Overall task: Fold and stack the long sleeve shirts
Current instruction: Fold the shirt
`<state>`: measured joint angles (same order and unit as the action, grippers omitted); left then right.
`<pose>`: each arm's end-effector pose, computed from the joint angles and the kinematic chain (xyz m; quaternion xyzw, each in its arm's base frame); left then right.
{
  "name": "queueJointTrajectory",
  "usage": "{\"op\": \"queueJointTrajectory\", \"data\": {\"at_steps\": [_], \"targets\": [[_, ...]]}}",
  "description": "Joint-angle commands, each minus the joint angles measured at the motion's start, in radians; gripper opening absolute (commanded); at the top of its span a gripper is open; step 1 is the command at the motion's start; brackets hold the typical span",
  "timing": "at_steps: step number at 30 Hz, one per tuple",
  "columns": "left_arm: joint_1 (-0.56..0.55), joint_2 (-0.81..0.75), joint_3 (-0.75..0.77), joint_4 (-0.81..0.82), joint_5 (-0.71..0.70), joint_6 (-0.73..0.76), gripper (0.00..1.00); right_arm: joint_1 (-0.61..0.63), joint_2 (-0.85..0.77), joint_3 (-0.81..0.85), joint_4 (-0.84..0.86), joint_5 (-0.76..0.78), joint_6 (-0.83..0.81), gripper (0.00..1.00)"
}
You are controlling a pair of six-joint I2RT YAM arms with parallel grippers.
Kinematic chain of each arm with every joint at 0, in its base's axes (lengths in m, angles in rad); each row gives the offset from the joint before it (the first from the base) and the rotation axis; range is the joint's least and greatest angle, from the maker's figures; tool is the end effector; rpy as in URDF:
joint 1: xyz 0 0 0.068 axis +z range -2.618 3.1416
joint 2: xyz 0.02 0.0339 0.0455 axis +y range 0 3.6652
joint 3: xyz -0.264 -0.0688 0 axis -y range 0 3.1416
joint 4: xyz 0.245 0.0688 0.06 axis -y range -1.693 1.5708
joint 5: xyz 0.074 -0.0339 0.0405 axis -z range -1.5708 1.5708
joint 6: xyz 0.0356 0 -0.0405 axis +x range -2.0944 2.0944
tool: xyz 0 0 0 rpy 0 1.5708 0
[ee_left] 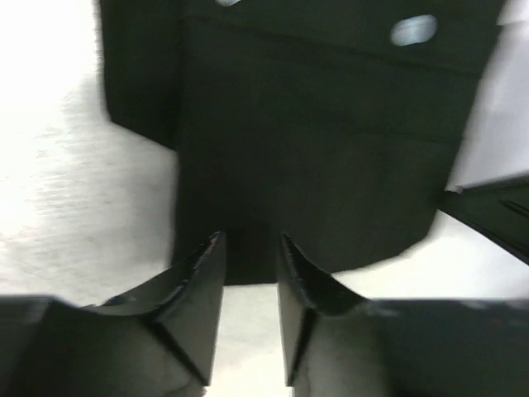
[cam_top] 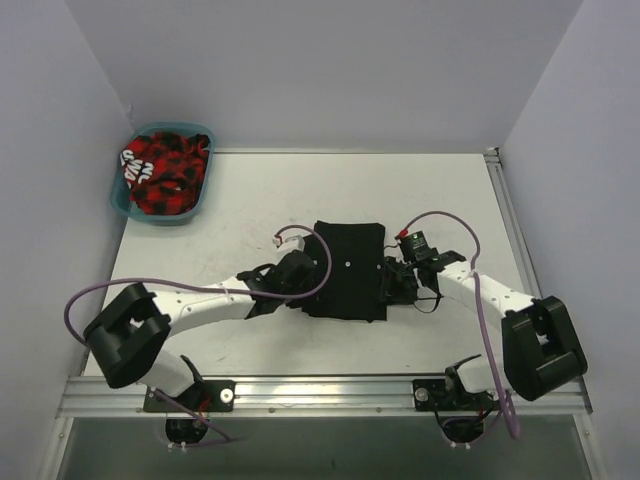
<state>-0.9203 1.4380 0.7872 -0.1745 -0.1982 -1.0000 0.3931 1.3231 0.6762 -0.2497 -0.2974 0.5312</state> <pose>0.1813 -0.2267 0.1945 -0.0729 0.9246 -0.2441 0.2833 0.2310 0.1071 0.1853 0.0155 0.9345 0.2710 0.2304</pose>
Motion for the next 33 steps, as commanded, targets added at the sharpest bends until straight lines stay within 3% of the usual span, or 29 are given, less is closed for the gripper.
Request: {"op": "queueJointTrajectory", "data": {"at_steps": [1,3,5,10,15,18,23,28,33], "targets": [[0.031,0.097,0.024,-0.036,-0.006,0.035,0.38,0.058,0.057,-0.018,0.021,-0.039,0.041,0.34],[0.070,0.130,0.021,-0.048,-0.003,0.063,0.29,0.136,0.074,-0.024,0.044,-0.028,0.085,0.34],[0.130,0.144,0.011,-0.060,0.000,0.087,0.27,0.206,0.100,-0.021,0.084,-0.029,0.168,0.33],[0.308,0.165,0.047,-0.085,0.008,0.240,0.28,0.422,0.194,0.048,0.234,-0.059,0.341,0.33],[0.400,0.167,0.219,-0.109,0.014,0.375,0.36,0.483,0.237,0.196,0.254,-0.034,0.340,0.34],[0.399,0.077,0.245,-0.132,0.014,0.393,0.52,0.445,0.167,0.259,0.141,0.015,0.257,0.35],[0.309,-0.126,0.132,-0.137,0.014,0.324,0.84,0.171,0.044,0.180,0.096,-0.072,0.158,0.36],[0.132,-0.200,-0.008,-0.109,0.011,0.152,0.85,-0.074,0.056,0.155,0.087,-0.161,0.055,0.38],[0.034,-0.075,-0.060,-0.051,0.034,0.087,0.75,-0.181,0.171,0.180,0.092,-0.167,0.012,0.40]]}}
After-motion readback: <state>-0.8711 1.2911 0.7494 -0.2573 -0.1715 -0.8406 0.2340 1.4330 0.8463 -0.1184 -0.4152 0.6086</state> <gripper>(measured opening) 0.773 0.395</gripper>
